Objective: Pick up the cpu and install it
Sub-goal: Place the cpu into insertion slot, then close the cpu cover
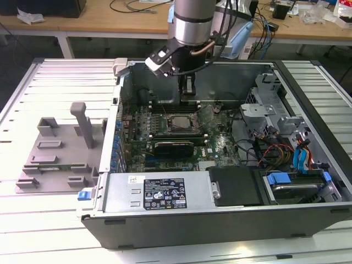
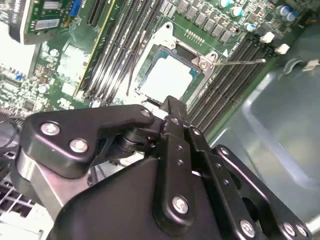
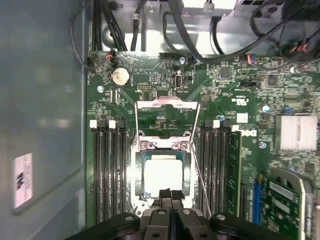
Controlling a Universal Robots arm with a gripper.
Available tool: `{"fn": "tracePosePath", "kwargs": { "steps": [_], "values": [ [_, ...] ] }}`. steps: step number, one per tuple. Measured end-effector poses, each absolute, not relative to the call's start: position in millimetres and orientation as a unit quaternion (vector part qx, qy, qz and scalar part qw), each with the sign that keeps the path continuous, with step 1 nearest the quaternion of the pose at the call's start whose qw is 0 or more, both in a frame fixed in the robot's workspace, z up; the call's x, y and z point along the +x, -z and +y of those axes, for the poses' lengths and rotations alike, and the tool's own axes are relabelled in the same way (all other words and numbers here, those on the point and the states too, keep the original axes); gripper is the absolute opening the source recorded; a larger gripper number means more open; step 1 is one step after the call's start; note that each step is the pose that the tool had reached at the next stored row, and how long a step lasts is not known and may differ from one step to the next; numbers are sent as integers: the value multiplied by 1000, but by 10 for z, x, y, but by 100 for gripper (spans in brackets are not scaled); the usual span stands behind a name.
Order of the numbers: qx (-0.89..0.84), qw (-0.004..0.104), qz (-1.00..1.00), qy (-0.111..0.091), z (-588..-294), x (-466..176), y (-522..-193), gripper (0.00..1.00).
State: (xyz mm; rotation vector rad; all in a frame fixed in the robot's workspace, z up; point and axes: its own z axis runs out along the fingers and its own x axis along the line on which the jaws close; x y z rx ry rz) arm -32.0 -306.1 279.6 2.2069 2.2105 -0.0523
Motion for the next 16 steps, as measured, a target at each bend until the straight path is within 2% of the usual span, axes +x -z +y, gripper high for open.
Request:
{"fn": "tracePosePath", "kwargs": {
  "steps": [3,16],
  "values": [
    [706,9,708,17,-3061,-320,-2926,11],
    [706,9,708,17,-3062,-229,-2934,11]
  ]
}}
